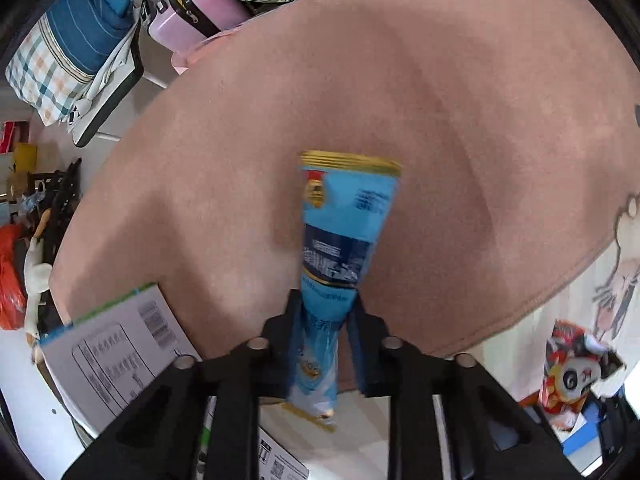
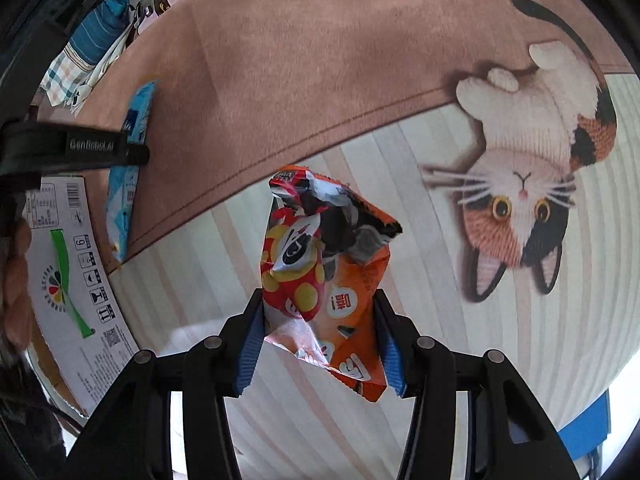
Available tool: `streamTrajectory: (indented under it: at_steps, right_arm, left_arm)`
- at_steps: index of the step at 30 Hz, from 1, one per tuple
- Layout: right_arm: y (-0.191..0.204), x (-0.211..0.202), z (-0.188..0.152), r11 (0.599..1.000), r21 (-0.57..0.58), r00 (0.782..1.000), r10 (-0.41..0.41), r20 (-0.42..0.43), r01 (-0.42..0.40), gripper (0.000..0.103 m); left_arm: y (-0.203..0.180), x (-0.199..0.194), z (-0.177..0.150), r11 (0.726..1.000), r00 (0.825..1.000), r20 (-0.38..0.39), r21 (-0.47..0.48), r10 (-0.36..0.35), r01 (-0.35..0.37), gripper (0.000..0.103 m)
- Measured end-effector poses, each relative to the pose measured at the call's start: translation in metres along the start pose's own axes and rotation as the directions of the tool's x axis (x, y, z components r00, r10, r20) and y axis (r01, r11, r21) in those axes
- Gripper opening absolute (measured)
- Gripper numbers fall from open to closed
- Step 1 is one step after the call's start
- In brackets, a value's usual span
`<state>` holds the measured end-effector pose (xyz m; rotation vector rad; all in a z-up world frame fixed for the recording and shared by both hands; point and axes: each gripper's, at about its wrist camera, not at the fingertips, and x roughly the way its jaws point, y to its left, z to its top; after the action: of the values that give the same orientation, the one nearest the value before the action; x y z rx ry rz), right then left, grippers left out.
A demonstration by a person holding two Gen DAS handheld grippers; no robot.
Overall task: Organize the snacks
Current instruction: 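Carry the orange bag into the box with right tool while left places blue tube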
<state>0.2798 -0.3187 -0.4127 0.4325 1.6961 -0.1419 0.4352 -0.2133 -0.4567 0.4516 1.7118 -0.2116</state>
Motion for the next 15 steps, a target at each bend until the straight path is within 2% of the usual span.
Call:
streamTrajectory:
  at_steps: [4,8,15]
  right_arm:
    - [0.007,-0.003,0.012,1.0,-0.002,1.0,0.003,0.011,-0.003,0.053]
    - [0.011,-0.016,0.015,1.0,-0.009,0.999,0.019,0.027,-0.019,0.052]
    - [0.027,-0.052,-0.001,0.997,-0.053,0.996,0.055,0.07,-0.052,0.052]
  left_arm:
    - [0.01,-0.012,-0.012,0.995,0.996,0.024,-0.058,-0.081,0.082,0.015]
    - [0.022,-0.029,-0.024,0.978,0.983,0.042,-0.095,-0.18,0.183,0.014]
    - [0.046,-0.076,-0.05,0.954,0.959,0.111,-0.128,-0.26,0.273,0.014]
